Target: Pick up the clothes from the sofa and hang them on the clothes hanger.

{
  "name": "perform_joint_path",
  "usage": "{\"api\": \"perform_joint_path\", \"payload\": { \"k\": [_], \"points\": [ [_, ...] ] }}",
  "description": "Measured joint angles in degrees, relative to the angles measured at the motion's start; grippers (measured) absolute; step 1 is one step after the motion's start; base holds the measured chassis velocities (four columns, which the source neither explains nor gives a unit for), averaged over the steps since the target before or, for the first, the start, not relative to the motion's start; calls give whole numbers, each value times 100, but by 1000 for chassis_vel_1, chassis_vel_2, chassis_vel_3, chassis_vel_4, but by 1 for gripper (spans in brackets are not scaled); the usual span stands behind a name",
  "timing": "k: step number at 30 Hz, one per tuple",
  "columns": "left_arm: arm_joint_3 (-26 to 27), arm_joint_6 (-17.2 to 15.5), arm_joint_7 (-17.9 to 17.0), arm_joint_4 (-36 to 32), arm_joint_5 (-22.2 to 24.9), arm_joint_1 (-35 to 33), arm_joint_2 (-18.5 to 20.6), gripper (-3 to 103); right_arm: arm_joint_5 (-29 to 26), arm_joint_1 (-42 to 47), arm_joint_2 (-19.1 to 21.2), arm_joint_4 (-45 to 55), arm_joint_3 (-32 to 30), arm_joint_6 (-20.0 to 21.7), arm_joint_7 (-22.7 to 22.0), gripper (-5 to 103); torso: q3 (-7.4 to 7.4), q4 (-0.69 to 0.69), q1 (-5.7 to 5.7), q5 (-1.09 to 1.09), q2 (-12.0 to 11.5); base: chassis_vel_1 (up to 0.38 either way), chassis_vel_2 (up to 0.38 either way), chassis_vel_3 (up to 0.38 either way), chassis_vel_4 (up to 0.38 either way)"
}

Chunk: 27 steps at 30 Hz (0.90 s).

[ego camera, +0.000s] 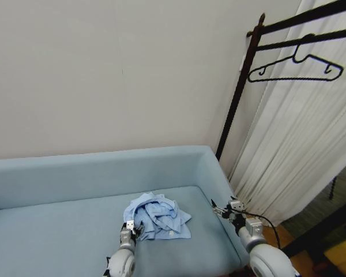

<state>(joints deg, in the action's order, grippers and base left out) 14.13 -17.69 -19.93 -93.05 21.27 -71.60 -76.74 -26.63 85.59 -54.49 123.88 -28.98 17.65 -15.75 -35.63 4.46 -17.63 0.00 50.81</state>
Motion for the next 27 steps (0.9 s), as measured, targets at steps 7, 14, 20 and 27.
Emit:
{"api": "perform_joint_path", "payload": {
  "k": [7,14,20,27],
  "points": [
    [-46,-35,-71,47,5,22,-20,31,3,-26,-14,-30,-6,-4,6,100,0,0,0,0,0,0,0,0,0],
    [-45,-46,-140,16,4,-3,-31,10,-1,-49,12,-30,-25,-9,12,100,0,0,0,0,0,0,0,0,0],
    [11,14,-138,-225,-37,-60,97,0,-229,-336,190,-120,70,25,22,100,0,0,0,0,0,0,0,0,0],
    [172,93,-94,-586,-114,-166,272,0,-988,-1074,775,-452,651,253,252,100,0,0,0,-1,0,0,0,0,0]
  ]
}}
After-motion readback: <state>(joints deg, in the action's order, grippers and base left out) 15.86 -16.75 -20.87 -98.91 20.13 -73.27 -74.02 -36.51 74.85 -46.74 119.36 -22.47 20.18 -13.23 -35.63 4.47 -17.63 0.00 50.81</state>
